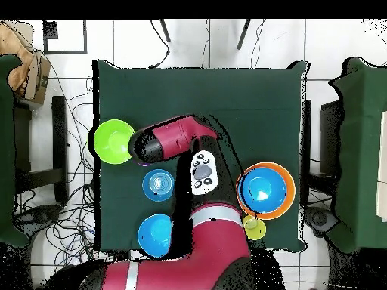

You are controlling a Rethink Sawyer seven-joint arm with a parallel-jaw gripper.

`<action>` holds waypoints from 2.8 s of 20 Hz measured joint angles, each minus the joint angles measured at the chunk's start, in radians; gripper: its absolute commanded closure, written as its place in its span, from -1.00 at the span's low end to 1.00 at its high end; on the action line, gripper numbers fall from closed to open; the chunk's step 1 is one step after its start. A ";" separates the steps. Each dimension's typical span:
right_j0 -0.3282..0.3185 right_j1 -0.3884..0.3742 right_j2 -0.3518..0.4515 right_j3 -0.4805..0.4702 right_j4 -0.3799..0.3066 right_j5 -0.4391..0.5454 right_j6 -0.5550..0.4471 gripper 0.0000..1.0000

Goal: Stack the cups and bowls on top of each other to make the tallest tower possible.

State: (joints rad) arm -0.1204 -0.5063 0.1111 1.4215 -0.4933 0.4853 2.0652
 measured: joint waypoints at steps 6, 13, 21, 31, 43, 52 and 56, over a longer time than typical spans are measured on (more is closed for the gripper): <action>-0.011 -0.007 -0.013 -0.001 0.066 0.000 0.000 -1.00; 0.022 -0.002 -0.052 -0.025 0.112 0.000 0.000 -1.00; 0.085 0.040 -0.111 -0.102 0.170 0.017 0.000 -1.00; 0.145 0.109 -0.184 -0.178 0.223 0.021 0.000 -1.00; 0.156 0.169 -0.200 -0.216 0.247 0.095 0.000 -1.00; 0.121 0.211 -0.146 -0.264 0.247 0.235 0.000 -1.00; 0.118 0.220 -0.134 -0.274 0.247 0.248 0.000 -1.00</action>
State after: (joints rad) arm -0.0023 -0.2864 -0.0229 1.1479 -0.2461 0.7330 2.0652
